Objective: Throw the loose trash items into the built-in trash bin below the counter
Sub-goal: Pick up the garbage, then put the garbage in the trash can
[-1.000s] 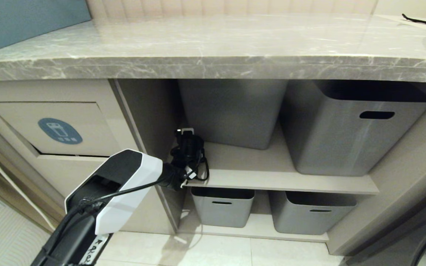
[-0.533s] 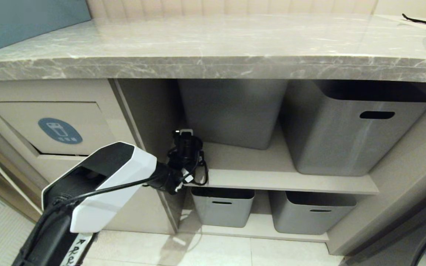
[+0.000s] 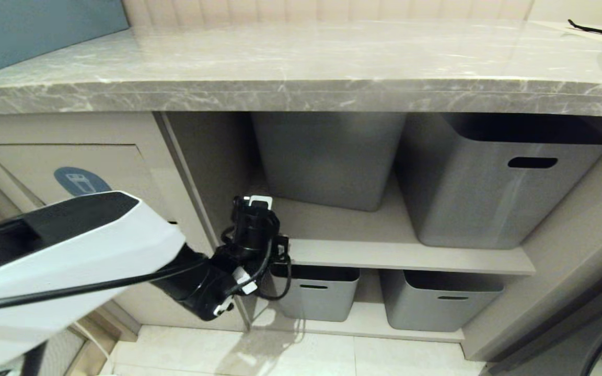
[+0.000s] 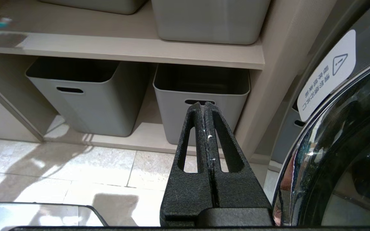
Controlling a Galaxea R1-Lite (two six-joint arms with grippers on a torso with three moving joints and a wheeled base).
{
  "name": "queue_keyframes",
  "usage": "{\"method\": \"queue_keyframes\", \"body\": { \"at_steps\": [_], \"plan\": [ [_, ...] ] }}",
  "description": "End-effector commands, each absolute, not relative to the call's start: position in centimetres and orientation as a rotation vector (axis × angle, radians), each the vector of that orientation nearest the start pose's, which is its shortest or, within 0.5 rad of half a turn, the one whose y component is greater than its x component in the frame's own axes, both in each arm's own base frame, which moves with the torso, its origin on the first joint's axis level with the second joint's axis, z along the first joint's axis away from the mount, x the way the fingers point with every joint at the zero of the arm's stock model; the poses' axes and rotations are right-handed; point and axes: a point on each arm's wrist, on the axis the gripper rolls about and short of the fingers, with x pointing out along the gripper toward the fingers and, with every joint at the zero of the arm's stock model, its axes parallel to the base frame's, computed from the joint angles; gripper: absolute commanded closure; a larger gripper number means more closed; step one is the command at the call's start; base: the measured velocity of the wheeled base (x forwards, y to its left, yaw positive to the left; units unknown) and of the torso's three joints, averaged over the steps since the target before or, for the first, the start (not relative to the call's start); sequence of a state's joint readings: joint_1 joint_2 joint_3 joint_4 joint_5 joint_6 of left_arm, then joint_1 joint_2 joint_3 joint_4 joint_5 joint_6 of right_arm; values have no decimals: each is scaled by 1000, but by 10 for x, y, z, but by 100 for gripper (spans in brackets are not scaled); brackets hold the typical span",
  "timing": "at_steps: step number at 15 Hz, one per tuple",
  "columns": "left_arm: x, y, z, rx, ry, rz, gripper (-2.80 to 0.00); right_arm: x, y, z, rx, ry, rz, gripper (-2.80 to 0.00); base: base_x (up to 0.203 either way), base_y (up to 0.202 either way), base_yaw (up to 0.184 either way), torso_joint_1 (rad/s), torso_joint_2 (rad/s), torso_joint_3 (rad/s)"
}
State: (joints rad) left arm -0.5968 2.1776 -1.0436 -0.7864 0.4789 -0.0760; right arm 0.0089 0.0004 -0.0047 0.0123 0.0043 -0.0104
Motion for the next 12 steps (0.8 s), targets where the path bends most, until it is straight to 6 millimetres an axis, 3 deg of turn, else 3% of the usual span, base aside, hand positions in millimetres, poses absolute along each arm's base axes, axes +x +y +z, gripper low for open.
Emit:
{"method": "queue_keyframes", "body": {
  "at_steps": [1, 4, 8, 10, 12],
  "plan": [
    [300, -198, 126, 81, 260, -119, 0, -23, 0, 75, -11, 6, 14, 0, 0, 0, 0, 0, 0, 0],
    [251, -162, 134, 99, 295, -116, 0, -23, 0, 75, -11, 6, 14, 0, 0, 0, 0, 0, 0, 0],
    [187, -89, 109, 138, 417, -5, 0, -23, 0, 75, -11, 6, 14, 0, 0, 0, 0, 0, 0, 0],
    [172, -49, 99, 118, 469, 128, 0, -23, 0, 75, -11, 6, 14, 0, 0, 0, 0, 0, 0, 0],
    [178, -21, 102, 71, 468, 258, 0, -23, 0, 75, -11, 6, 14, 0, 0, 0, 0, 0, 0, 0]
  ]
}}
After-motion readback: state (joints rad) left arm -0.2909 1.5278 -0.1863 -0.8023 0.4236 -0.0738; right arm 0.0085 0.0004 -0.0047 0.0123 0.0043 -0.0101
